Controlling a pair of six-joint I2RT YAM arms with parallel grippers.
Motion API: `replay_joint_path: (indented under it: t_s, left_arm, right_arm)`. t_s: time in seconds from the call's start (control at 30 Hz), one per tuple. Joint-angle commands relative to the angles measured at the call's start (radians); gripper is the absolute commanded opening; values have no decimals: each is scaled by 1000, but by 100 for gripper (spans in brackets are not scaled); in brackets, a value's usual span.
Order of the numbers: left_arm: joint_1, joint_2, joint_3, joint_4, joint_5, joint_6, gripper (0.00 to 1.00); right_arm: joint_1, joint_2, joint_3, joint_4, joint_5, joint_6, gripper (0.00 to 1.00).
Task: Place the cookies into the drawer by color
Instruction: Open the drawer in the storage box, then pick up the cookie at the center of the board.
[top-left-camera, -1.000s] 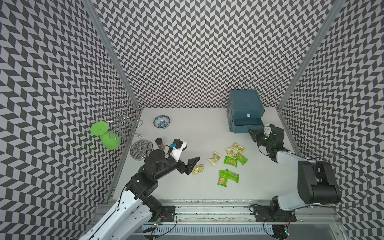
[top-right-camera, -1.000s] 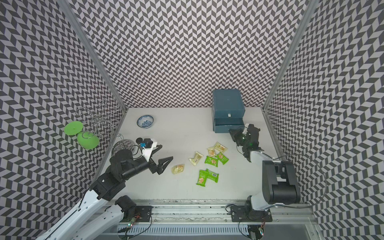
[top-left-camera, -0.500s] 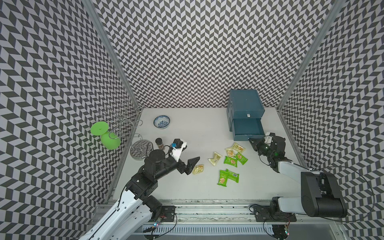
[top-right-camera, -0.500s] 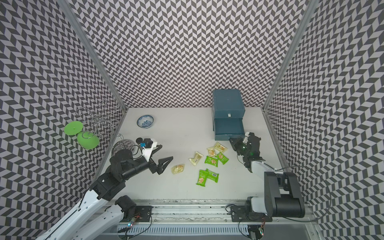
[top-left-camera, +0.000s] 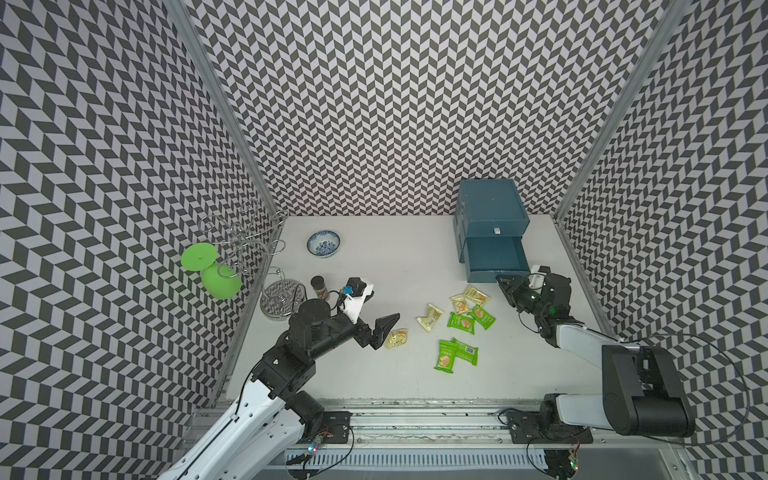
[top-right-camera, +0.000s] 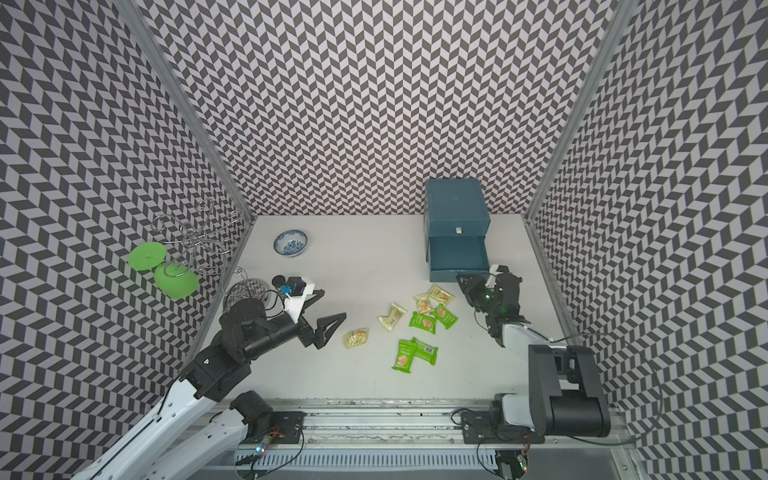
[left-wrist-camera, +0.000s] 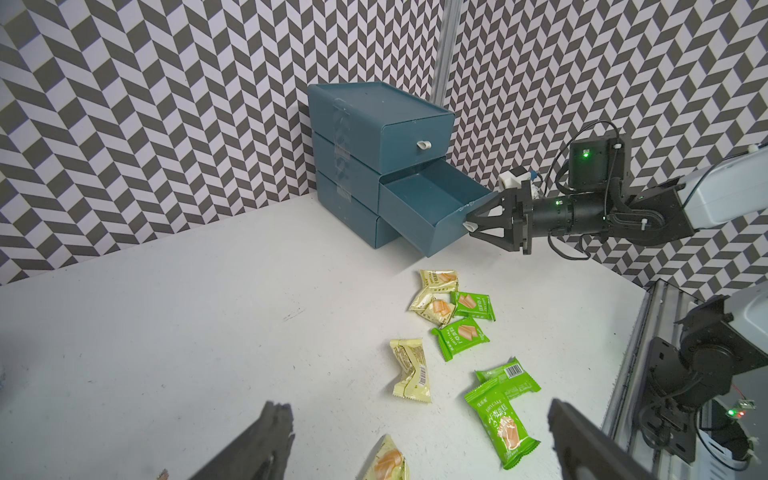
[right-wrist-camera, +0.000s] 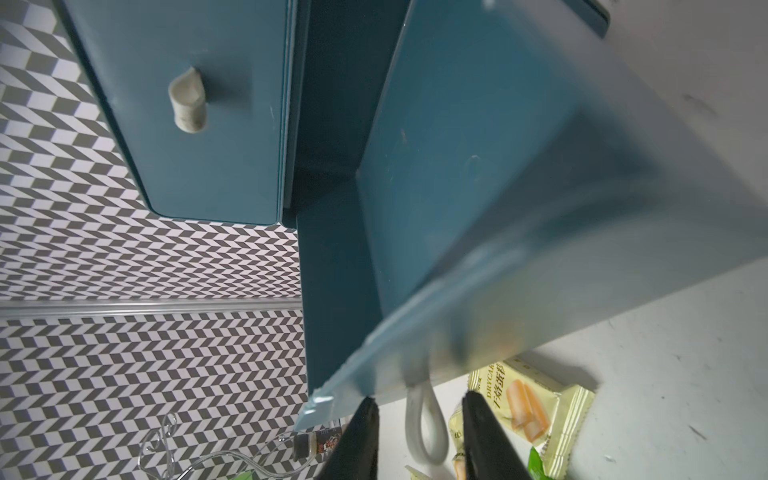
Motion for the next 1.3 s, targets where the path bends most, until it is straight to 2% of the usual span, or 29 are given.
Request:
replay_joint_path:
  t_s: [0.0,0.27,0.47,0.53,0.67,0.8,0.9,1.0,1.27]
  left_arm:
    - [7,-1,-2,23,4,12,100]
    - [7,-4,-2,21,4,12,99]
    - [7,-9,-3,21,7,11,100]
    - [7,-13,-2,22,6,11,100]
    - [7,-15,-2,23,4,11,99]
    - [7,-24,-1,21,-12,7,99]
    - [7,-30,-2,17,-31,6,100]
    - [7,-41,-2,15,-45,2,100]
    - [8,-57,-5,13,-63,0,100]
  right_arm:
    - [-2,-46,2,18,4,-20,41]
    - [-1,-219,-11,-97,9,-57,57]
    - [11,-420,15,-238,6,-151,57]
    - [52,-474,55,-340,45,-230,57]
    - [250,-524,133,-504,208,-374,57]
    - [446,-469,188,-596,314,-381,57]
    - [620,-367,250,-689,560,-304,57]
    - [755,-240,304,-736,694,-207,59]
    - [895,26,401,-743,798,-16,62]
